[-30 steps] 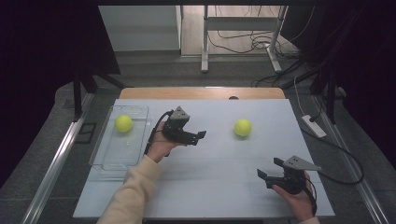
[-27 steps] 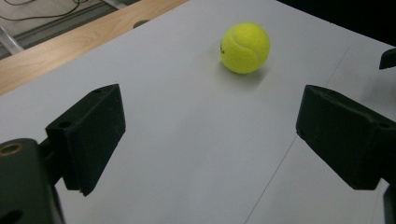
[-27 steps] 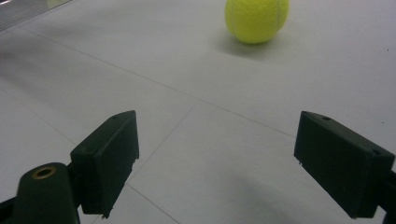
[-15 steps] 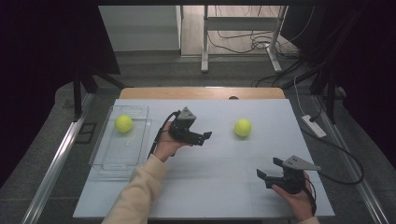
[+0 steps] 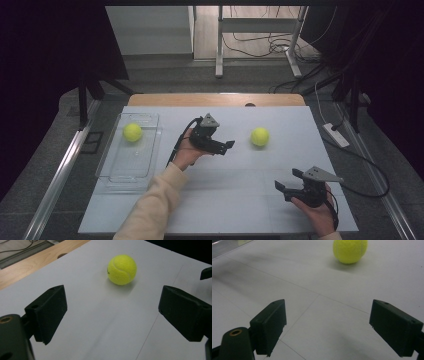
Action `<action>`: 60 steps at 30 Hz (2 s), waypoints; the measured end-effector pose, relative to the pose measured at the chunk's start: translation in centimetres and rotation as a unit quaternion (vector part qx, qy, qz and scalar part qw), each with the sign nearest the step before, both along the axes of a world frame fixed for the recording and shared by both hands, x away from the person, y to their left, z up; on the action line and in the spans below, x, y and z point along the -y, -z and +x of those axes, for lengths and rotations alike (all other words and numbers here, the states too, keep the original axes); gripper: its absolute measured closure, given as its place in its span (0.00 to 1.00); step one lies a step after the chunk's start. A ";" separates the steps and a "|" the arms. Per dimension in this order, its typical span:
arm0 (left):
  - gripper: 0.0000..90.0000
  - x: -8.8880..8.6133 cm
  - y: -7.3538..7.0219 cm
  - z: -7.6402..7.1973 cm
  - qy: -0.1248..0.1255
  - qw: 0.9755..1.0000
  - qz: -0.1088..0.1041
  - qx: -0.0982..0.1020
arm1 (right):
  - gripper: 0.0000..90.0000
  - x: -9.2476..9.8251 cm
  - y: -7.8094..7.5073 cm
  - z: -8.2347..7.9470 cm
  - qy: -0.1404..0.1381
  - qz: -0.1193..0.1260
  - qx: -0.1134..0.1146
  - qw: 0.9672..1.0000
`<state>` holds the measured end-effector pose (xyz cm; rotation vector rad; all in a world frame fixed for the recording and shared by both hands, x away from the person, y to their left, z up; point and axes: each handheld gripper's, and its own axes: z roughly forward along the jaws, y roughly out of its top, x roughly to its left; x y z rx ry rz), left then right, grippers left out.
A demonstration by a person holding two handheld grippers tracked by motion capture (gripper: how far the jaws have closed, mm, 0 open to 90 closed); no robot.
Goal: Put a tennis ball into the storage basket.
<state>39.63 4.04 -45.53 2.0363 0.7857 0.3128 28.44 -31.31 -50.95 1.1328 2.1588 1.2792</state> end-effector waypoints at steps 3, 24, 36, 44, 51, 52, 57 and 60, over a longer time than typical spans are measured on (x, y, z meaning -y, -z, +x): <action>0.10 0.3 0.0 0.2 0.001 1.000 0.000 -0.001 | 0.16 0.0 0.0 0.0 0.000 0.001 0.000 1.000; 0.10 1.8 -0.2 1.3 0.010 1.000 -0.002 -0.001 | 0.16 0.1 0.0 0.0 0.001 0.005 -0.002 1.000; 0.11 3.2 -0.2 2.0 0.020 1.000 0.000 -0.004 | 0.16 0.2 0.1 0.0 0.002 0.005 -0.004 1.000; 0.11 4.4 0.1 2.5 0.027 1.000 0.002 -0.012 | 0.16 0.2 0.1 0.0 0.002 0.008 -0.004 1.000; 0.11 5.4 0.5 2.8 0.033 0.999 0.005 -0.013 | 0.16 0.2 0.0 -0.1 0.002 0.008 -0.001 1.000; 0.11 5.5 0.5 2.9 0.034 0.999 0.006 -0.013 | 0.16 0.2 0.0 -0.1 0.002 0.010 -0.001 1.000; 0.11 6.1 0.7 3.3 0.038 0.999 0.007 -0.015 | 0.16 0.1 0.1 -0.1 0.001 0.009 -0.002 1.000; 0.11 6.4 0.7 3.4 0.039 0.999 0.008 -0.015 | 0.16 0.1 0.1 -0.1 -0.001 0.009 -0.002 1.000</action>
